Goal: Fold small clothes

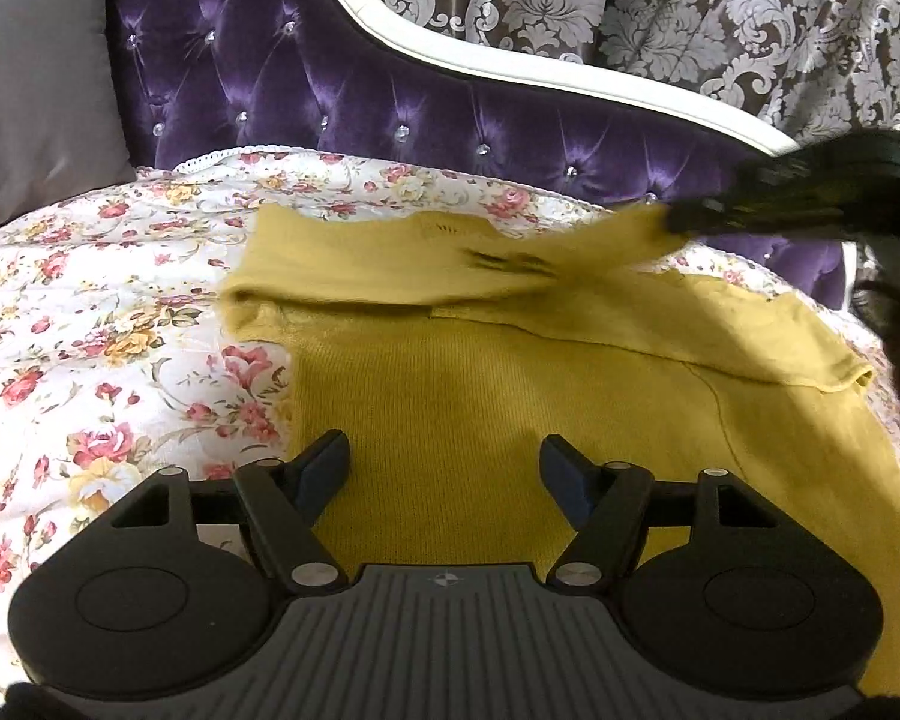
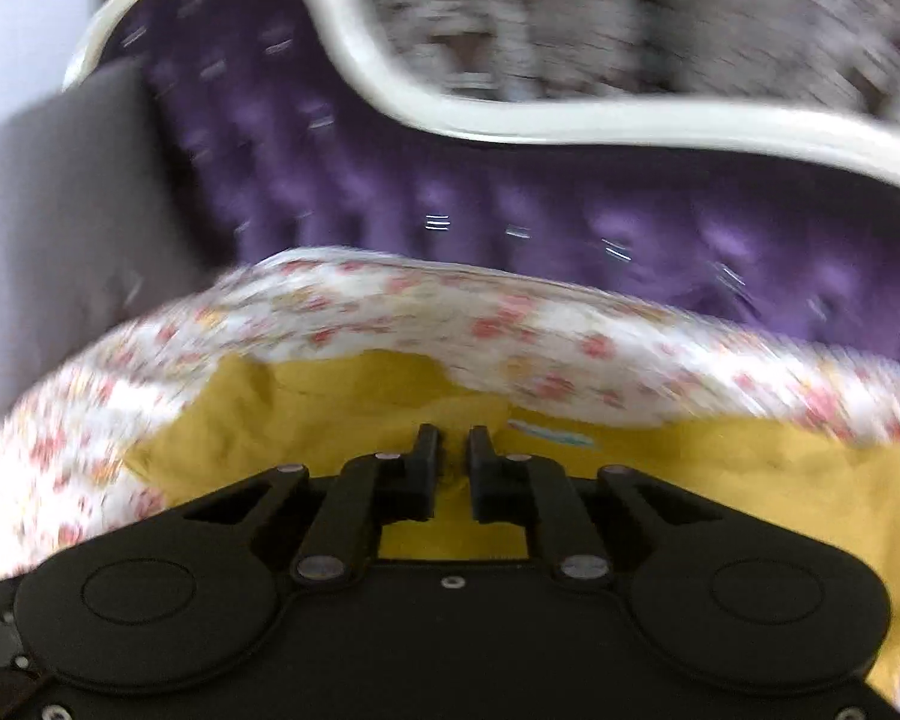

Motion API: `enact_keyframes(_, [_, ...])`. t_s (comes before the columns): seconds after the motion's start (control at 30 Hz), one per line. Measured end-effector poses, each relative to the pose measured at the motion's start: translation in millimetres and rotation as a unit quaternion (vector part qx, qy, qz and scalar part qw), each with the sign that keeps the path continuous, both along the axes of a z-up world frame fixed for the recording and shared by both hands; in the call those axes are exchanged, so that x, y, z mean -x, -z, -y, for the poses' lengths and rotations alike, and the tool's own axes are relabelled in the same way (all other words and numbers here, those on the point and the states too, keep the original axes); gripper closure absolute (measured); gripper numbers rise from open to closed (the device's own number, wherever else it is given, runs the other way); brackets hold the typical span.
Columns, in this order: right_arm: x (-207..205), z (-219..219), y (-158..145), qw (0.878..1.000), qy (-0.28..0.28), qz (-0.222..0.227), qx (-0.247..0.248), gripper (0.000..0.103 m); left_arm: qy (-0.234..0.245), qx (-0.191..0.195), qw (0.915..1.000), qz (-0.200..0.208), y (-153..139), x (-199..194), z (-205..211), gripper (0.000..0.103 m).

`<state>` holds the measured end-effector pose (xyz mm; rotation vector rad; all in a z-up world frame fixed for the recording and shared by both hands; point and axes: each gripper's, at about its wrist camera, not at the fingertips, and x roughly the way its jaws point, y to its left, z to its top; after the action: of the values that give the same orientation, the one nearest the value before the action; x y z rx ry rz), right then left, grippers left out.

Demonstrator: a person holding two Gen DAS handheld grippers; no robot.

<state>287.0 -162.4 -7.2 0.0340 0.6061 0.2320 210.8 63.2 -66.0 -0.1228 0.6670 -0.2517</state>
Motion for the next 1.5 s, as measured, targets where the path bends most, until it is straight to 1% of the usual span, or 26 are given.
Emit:
enact_keyframes(0.07, [-2.7,26.2,6.6,0.999,0.032,-0.029,-0.021,0.086,0.000,0.006,1.0000,0.000,-0.1,0.0,-2.5,0.034])
enact_keyframes(0.13, [-5.8,43.8,19.0,0.996,0.057,-0.064,-0.015,0.086,0.001,0.012,0.9999,-0.001,0.0,-0.1,-5.2,0.034])
enact_keyframes(0.17, [-7.6,49.6,25.3,0.995,0.063,-0.083,-0.007,0.084,0.001,0.014,0.9999,-0.001,-0.1,-0.1,-6.0,0.034])
enact_keyframes(0.2, [-8.0,53.7,29.0,0.993,0.073,-0.092,-0.001,0.077,0.001,0.015,0.9999,-0.001,-0.1,0.0,-6.6,0.034])
enact_keyframes(0.23, [-7.1,57.9,30.7,0.992,0.085,-0.092,0.004,0.076,0.002,0.016,0.9999,-0.001,0.0,0.1,-7.1,0.034])
enact_keyframes(0.3, [-2.7,57.1,26.7,0.994,0.084,-0.071,0.011,0.075,0.002,0.017,0.9999,-0.001,0.0,0.3,-7.3,0.034])
enact_keyframes(0.37, [2.0,43.8,19.1,0.997,0.059,-0.047,0.023,0.072,0.002,0.015,0.9999,-0.001,-0.1,0.3,-6.8,0.034])
enact_keyframes(0.4, [2.7,36.0,16.8,0.998,0.045,-0.041,0.029,0.063,0.002,0.013,0.9999,0.000,-0.1,0.4,-6.3,0.034])
enact_keyframes(0.43, [2.0,24.0,15.3,0.998,0.029,-0.033,0.037,0.052,0.002,0.012,0.9999,0.000,-0.1,0.4,-6.0,0.034])
enact_keyframes(0.5, [-1.3,-1.7,16.0,0.998,0.001,-0.023,0.054,0.046,0.002,0.012,0.9999,0.000,-0.3,0.5,-5.7,0.034])
enact_keyframes(0.63, [-11.3,-53.6,34.4,0.996,-0.042,-0.026,0.079,0.046,0.002,0.018,0.9998,0.000,-0.1,0.2,-6.8,0.034])
enact_keyframes(0.7, [-13.2,-68.5,43.6,0.994,-0.046,-0.028,0.092,0.046,0.002,0.018,0.9998,0.000,-0.1,0.3,-6.3,0.034])
enact_keyframes(0.8, [-15.9,-79.9,54.4,0.992,-0.037,-0.031,0.116,0.045,0.001,0.018,0.9998,0.000,-0.3,0.4,-6.3,0.034])
enact_keyframes(0.83, [-15.5,-80.7,56.1,0.992,-0.036,-0.029,0.121,0.047,0.001,0.018,0.9998,0.000,-0.3,0.4,-6.2,0.034])
enact_keyframes(0.87, [-14.6,-80.0,55.8,0.992,-0.038,-0.029,0.121,0.052,0.001,0.019,0.9998,-0.001,-0.5,0.4,-6.2,0.034])
enact_keyframes(0.9, [-13.3,-77.4,53.8,0.992,-0.043,-0.034,0.115,0.089,0.001,0.020,0.9998,-0.001,-0.5,0.5,-6.3,0.034])
enact_keyframes(0.93, [-14.1,-73.3,50.4,0.993,-0.042,-0.040,0.105,0.095,0.001,0.021,0.9998,-0.001,-0.5,0.4,-6.2,0.034])
enact_keyframes(1.0, [-14.0,-57.2,37.9,0.997,-0.029,-0.038,0.068,0.095,0.001,0.021,0.9998,-0.001,-0.5,0.3,-6.5,0.034])
enact_keyframes(1.1, [-9.2,-16.9,14.6,1.000,0.009,-0.019,0.023,0.095,0.001,0.021,0.9998,-0.001,-0.4,0.3,-6.6,0.034])
enact_keyframes(1.23, [-4.7,52.1,-4.9,0.997,0.071,-0.015,-0.026,0.095,0.001,0.018,0.9998,-0.001,-0.2,0.3,-6.2,0.034])
enact_keyframes(1.3, [-2.9,83.9,-4.7,0.994,0.104,-0.021,-0.037,0.095,0.001,0.017,0.9999,-0.001,0.0,0.4,-5.7,0.034])
enact_keyframes(1.37, [-2.0,112.2,3.0,0.989,0.124,-0.041,-0.063,0.095,0.001,0.016,0.9999,-0.001,0.0,0.0,-5.5,0.034])
enact_keyframes(1.43, [-1.8,131.9,15.0,0.984,0.136,-0.067,-0.093,0.095,0.001,0.015,0.9999,-0.001,0.2,-0.7,-5.4,0.034])
enact_keyframes(1.5, [-2.5,141.2,27.0,0.980,0.144,-0.089,-0.105,0.093,0.001,0.015,0.9999,-0.001,0.4,-0.8,-5.6,0.034])
